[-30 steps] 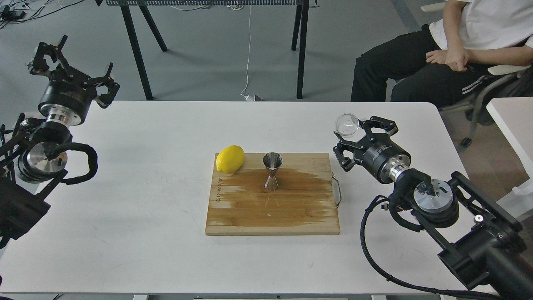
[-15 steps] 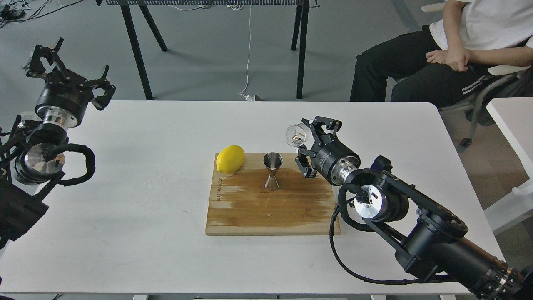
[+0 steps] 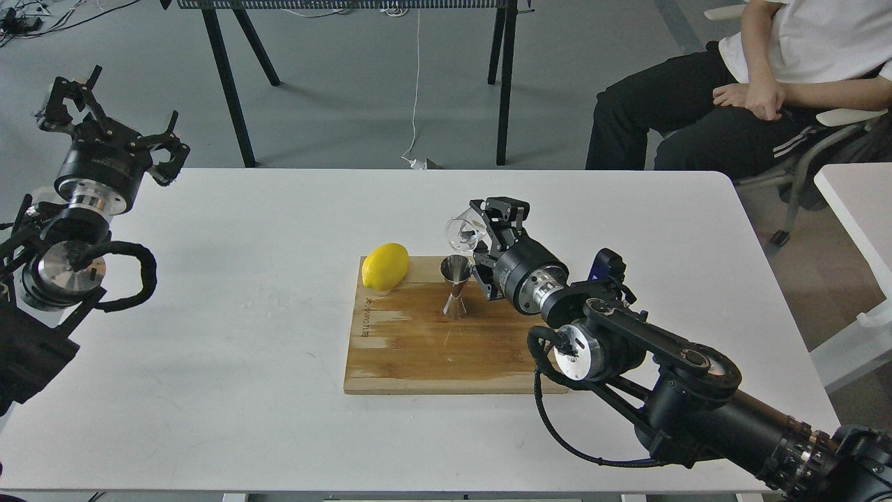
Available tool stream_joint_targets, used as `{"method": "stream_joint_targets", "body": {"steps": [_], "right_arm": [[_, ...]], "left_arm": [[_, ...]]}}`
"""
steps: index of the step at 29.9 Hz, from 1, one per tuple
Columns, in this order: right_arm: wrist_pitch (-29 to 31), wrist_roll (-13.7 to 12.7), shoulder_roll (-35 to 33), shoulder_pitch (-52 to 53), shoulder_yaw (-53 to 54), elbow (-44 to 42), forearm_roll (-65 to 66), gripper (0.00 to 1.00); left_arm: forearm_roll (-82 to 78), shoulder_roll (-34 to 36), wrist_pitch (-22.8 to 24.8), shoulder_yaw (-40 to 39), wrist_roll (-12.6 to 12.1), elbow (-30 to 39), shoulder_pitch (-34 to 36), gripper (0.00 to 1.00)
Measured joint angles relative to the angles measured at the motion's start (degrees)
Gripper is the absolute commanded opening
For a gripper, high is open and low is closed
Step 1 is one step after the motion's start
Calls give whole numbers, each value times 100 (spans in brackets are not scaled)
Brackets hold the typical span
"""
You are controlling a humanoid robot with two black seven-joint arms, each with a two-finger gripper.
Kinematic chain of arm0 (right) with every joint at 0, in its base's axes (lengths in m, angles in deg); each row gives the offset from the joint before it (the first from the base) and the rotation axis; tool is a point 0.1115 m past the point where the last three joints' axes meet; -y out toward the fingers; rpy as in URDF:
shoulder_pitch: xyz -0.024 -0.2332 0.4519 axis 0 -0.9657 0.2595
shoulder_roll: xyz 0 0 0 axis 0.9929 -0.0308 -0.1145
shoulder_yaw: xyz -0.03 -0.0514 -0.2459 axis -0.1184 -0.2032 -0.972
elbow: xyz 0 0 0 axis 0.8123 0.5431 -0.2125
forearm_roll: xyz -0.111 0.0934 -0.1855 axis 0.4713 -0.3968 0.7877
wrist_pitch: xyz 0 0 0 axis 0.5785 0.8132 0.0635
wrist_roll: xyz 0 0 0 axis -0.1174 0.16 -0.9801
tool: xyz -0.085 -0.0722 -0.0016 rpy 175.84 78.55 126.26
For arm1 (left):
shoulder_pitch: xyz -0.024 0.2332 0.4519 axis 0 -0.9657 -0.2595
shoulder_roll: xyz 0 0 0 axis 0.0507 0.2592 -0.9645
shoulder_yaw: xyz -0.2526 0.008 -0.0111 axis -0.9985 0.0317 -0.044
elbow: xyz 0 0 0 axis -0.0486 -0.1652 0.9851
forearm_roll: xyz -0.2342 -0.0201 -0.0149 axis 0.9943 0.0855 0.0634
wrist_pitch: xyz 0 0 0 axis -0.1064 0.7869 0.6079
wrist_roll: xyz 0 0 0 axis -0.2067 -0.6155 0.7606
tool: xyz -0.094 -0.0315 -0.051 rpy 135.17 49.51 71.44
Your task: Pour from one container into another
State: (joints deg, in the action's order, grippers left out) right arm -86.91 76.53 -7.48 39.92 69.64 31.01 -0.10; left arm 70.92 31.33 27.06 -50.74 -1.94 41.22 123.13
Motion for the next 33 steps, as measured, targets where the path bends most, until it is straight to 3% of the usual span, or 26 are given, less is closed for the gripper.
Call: {"method": "stream_joint_targets", "body": {"steps": [8, 18, 33], "right_arm": [[-93, 11, 11, 49, -61, -85, 572, 36], [-357, 207, 15, 259, -614, -207, 946, 36], [-401, 214, -29, 311, -712, -235, 1286, 36]], "left_arm": [[-7, 1, 6, 1, 0, -69, 0, 100], [-7, 10, 8, -13, 0, -76, 21, 100], [-8, 18, 8, -4, 0, -80, 45, 100]]}}
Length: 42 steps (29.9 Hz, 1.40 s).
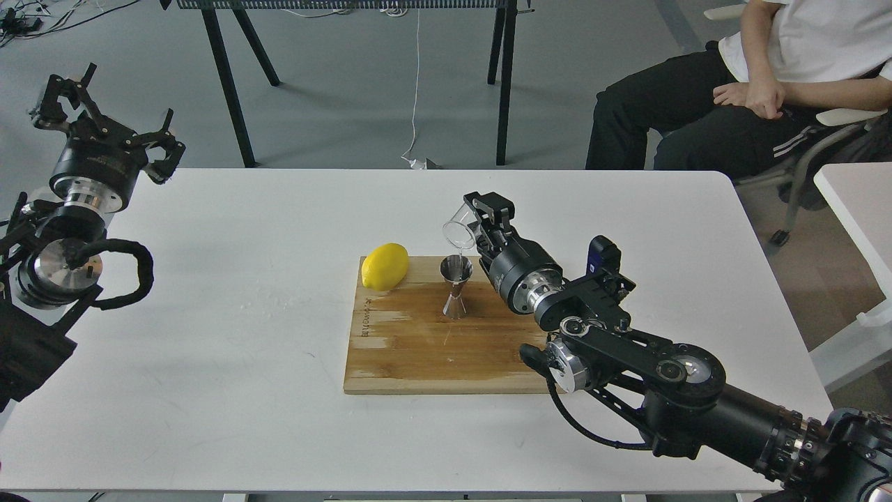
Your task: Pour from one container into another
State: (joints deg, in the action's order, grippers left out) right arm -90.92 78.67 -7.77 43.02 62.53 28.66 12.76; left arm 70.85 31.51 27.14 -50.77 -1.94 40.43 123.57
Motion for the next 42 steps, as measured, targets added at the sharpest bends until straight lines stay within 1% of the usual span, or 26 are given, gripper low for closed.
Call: {"method": "stream_joint_targets", "body": {"steps": [9, 13, 20, 25, 35, 42], "right_arm": [[-7, 26, 31, 88, -119, -88, 96, 36], [-6, 168, 28, 170, -255, -102, 152, 36], [-6, 265, 9, 194, -410, -118, 434, 36], [-6, 436, -7, 202, -597, -124, 755, 36], [-5, 546, -18, 211, -684, -193, 1137, 36], [-5, 730, -11, 267, -796, -414, 1504, 36]], "left_arm": [[0, 0, 0, 0, 0, -39, 0, 100], [0, -1, 1, 0, 0, -39, 0, 100], [1, -8, 7, 0, 0, -102, 0, 100], [2, -9, 9, 0, 0, -118, 12, 100], [4, -9, 10, 0, 0, -119, 13, 100], [2, -9, 10, 0, 0, -119, 17, 100]]}}
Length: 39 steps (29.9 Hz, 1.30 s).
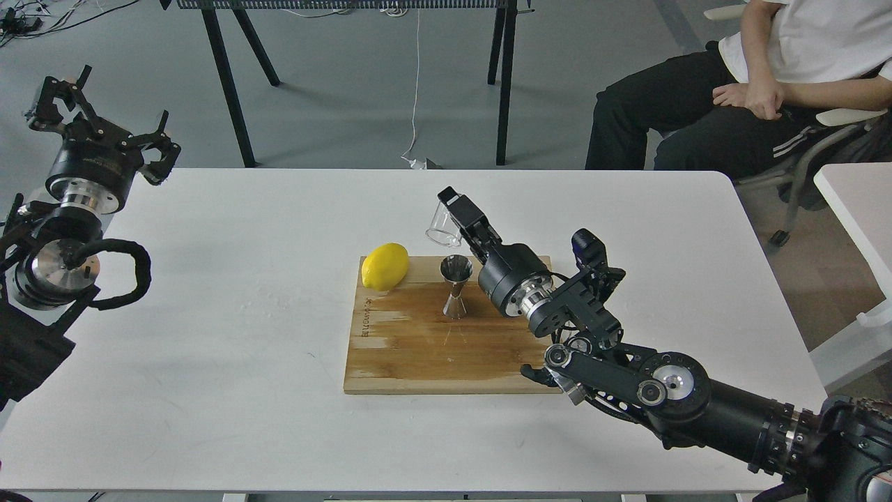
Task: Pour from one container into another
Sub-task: 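Withdraw the right gripper from the jigger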
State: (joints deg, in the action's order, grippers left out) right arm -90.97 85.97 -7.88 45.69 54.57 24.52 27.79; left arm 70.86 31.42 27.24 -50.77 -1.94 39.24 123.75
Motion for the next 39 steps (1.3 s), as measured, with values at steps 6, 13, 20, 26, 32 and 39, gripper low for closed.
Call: {"method": "stream_joint_targets", "body": {"steps": [6, 13, 20, 26, 32, 39], "right_arm": [[0, 200, -56, 22, -170, -63, 144, 36], [0, 365, -150, 19, -179, -37, 141, 36], [0, 189, -710, -247, 474, 814, -1195, 36], [-1, -156, -1125, -1029, 1903, 1445, -2534, 36], [269, -501, -1199, -1911, 3492, 1362, -4032, 37], [1655, -1191, -1195, -2480, 4662, 361, -5764, 38]], "left_arm": [[-1, 0, 0, 0, 0, 0, 0, 100], [7, 0, 0, 0, 0, 0, 0, 100], [14, -2, -1, -12, 0, 0, 0, 100], [32, -48, -9, -43, 21, 5, 0, 100], [36, -65, -17, -87, 26, 9, -3, 100], [36, -97, -18, -89, 26, 10, 48, 100]]}}
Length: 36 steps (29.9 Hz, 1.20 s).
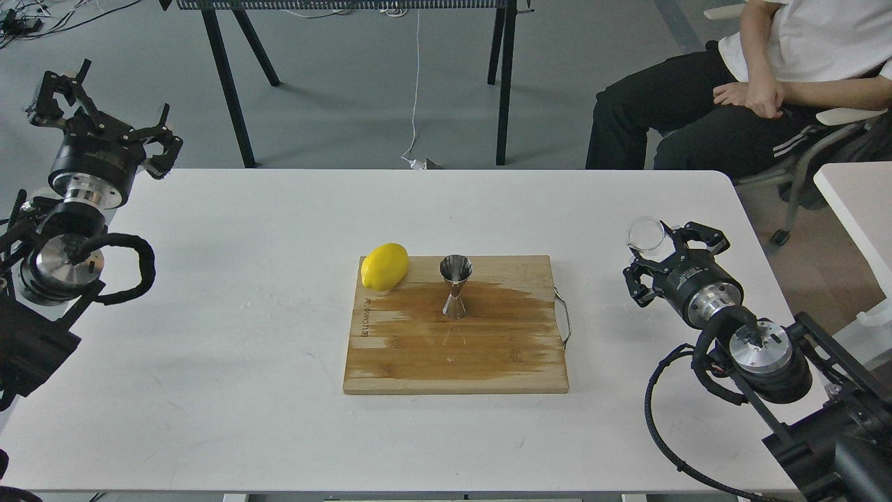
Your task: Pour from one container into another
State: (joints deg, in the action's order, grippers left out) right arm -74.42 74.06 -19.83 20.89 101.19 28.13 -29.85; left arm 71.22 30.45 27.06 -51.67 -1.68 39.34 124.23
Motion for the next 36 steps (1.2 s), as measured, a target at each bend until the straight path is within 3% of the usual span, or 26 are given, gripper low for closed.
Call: {"method": "stream_joint_targets", "body": {"steps": [6, 19, 29, 30, 31, 32, 36], "right_arm": [[802, -398, 64, -5, 137, -1227, -1116, 38], [875, -540, 590, 32, 338, -2173, -1557, 43], [864, -533, 598, 26, 339, -2184, -1558, 70], [864, -533, 598, 24, 339, -2174, -1558, 75], [864, -533, 597, 21, 339, -2160, -1558, 91], [863, -533, 590, 17, 339, -2151, -1558, 100], [928, -522, 544, -25, 381, -2118, -1565, 100]], "left_arm": [[-1, -76, 0, 3, 0, 0, 11, 100], [-11, -87, 15, 9, 0, -5, 14, 100], [-3, -81, 13, 14, 0, -1, 14, 100], [-2, -81, 12, 14, 0, -1, 14, 100], [-2, -82, 10, 13, 0, -1, 14, 100], [-2, -84, 10, 12, 0, -1, 14, 100], [-2, -87, 10, 10, 0, -1, 14, 100]]}}
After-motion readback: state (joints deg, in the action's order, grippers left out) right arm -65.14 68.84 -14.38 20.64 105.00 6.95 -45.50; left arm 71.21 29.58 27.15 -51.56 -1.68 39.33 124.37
